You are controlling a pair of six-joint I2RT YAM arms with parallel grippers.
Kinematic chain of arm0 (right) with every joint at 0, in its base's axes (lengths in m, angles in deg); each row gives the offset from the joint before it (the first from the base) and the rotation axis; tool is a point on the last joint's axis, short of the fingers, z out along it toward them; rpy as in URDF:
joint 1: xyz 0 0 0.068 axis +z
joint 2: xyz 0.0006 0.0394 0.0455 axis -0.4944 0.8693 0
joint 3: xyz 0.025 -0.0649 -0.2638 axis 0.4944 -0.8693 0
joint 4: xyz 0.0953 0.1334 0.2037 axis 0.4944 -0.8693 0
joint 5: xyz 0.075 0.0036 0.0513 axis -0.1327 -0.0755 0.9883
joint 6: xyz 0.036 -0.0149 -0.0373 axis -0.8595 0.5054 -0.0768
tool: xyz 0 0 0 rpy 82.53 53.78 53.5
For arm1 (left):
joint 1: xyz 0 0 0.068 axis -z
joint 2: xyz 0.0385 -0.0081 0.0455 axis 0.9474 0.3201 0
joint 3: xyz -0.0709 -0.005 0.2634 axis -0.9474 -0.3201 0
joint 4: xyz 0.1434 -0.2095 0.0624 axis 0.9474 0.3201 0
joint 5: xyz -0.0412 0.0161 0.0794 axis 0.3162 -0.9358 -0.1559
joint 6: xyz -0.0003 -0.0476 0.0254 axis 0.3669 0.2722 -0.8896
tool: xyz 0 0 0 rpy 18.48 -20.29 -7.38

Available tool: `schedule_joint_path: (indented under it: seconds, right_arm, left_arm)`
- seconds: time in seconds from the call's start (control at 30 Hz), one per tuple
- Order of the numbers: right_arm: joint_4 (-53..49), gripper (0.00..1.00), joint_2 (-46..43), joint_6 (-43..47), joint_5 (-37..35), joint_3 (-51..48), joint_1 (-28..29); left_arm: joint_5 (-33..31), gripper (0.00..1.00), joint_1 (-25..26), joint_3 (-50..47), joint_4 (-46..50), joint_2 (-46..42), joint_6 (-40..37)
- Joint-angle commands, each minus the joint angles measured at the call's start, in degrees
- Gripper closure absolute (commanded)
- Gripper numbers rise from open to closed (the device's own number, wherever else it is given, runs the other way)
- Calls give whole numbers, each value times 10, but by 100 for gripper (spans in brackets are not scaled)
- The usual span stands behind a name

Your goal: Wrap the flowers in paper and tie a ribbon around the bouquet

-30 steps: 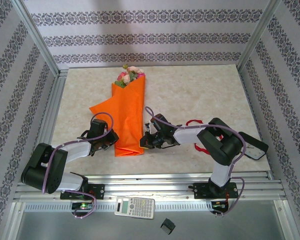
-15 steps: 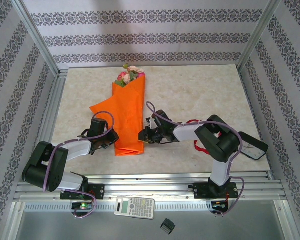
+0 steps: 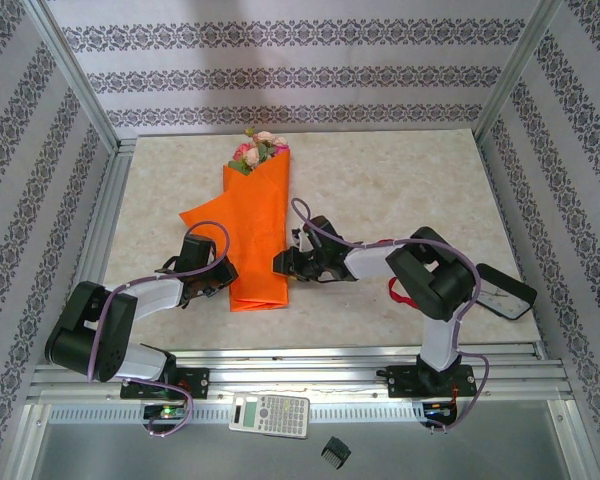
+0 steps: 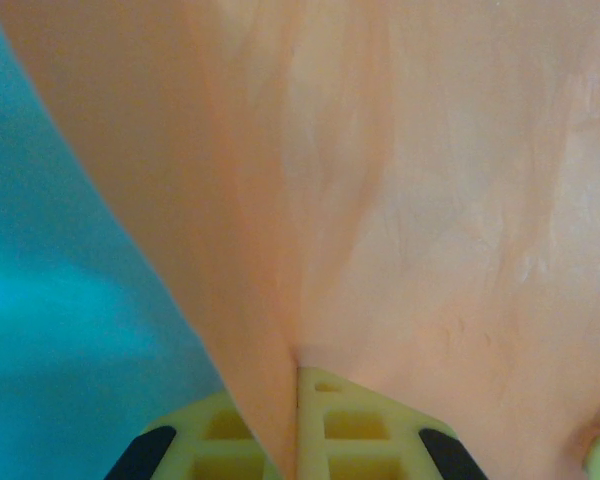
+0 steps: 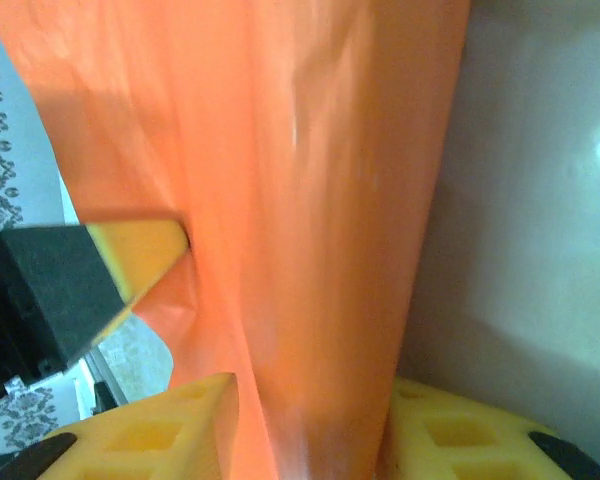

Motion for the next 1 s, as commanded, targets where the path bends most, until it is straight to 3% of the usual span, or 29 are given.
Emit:
schedule_joint_path:
  seconds: [0.0, 0.07, 0.1, 0.13, 0.27, 0.3, 0.37, 0.5, 0.57, 0.67, 0.83, 0.9, 0.97]
  right_arm:
    - [28, 66, 24, -4, -8, 24, -12]
    - [29, 82, 28, -7, -6, 29, -15]
    - [29, 97, 26, -6, -8, 28, -16]
    - [29, 100, 21, -5, -12, 25, -16]
    - [29, 97, 10, -4, -21, 15, -17]
    - [27, 81, 11, -4, -22, 17, -18]
    - [28, 66, 20, -6, -25, 25, -21]
    - [33, 60, 45, -11, -26, 55, -31]
    - [30, 66, 58, -13, -25, 73, -37]
    - [33, 100, 65, -18, -24, 78, -46]
    - [38, 100, 49, -16, -34, 68, -55]
    - [29, 68, 59, -13, -30, 84, -58]
    - [20, 58, 76, -13, -29, 108, -61]
  left_arm:
    - [-32, 100, -15, -10, 78, 22, -21]
    - [-31, 100, -17, -8, 79, 25, -24]
    - [-31, 100, -18, -7, 80, 26, -26]
    - [-30, 100, -19, -7, 80, 28, -26]
    - [-27, 100, -22, -1, 81, 32, -31]
    - [-28, 100, -22, 0, 82, 33, -32]
    - [-26, 100, -23, 3, 83, 36, -33]
    - [-24, 100, -24, 3, 83, 37, -34]
    - [-23, 100, -24, 2, 84, 36, -35]
    - [-23, 100, -24, 2, 86, 34, -38]
    - [-23, 100, -27, 2, 91, 31, -44]
    - [-22, 100, -28, 2, 94, 29, -46]
    - [-21, 100, -28, 1, 98, 26, -48]
